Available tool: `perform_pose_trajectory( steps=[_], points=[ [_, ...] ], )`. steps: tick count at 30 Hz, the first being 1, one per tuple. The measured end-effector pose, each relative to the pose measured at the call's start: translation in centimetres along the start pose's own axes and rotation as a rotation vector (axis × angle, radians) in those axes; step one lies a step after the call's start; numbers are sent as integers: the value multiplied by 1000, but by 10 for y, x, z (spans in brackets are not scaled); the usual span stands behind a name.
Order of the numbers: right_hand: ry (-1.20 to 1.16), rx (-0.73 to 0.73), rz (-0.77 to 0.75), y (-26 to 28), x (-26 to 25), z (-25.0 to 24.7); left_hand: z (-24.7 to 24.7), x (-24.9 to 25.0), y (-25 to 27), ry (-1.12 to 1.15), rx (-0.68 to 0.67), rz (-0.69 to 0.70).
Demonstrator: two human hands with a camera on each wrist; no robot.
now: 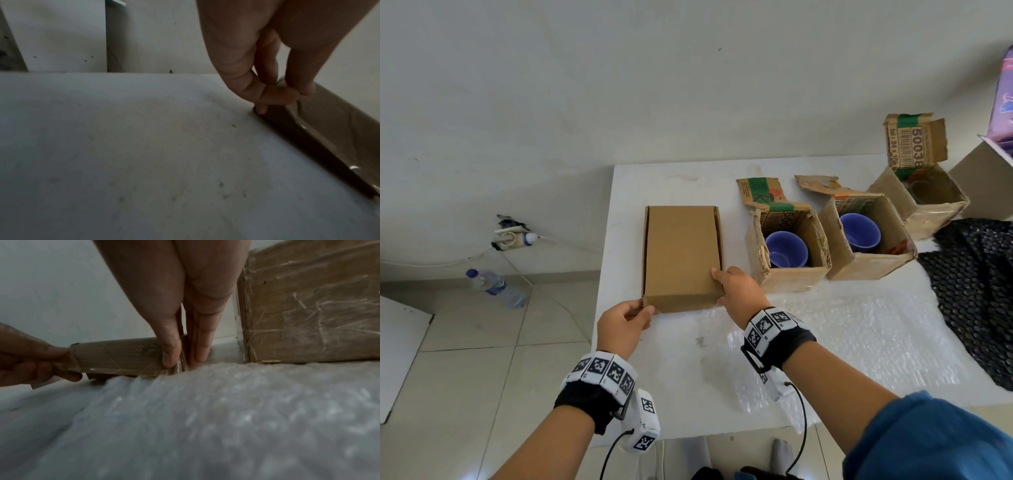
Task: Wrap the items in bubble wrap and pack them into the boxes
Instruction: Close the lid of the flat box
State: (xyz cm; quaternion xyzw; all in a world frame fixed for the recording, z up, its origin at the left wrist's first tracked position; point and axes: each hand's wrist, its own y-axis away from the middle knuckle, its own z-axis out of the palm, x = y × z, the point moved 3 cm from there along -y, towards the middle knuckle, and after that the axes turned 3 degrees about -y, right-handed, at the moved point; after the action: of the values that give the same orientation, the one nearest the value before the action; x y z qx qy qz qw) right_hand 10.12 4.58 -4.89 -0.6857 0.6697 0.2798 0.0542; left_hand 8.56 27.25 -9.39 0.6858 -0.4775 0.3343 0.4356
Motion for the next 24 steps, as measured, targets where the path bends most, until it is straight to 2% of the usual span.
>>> perform_pose_trajectory(
  steps=[11,17,21,24],
  points=[
    [-24,6,-1,0,1,0,-4,0,-4,24,-26,-18],
    [-15,0,-11,-1,2,0,-11,10,-11,-198,-20,147],
    [14,-28,-10,-4,3,0,-13,25,-26,-356,-174,260],
    [26,-49,-23,-7,3,0,-10,37,-35,-562,-321,349]
  ],
)
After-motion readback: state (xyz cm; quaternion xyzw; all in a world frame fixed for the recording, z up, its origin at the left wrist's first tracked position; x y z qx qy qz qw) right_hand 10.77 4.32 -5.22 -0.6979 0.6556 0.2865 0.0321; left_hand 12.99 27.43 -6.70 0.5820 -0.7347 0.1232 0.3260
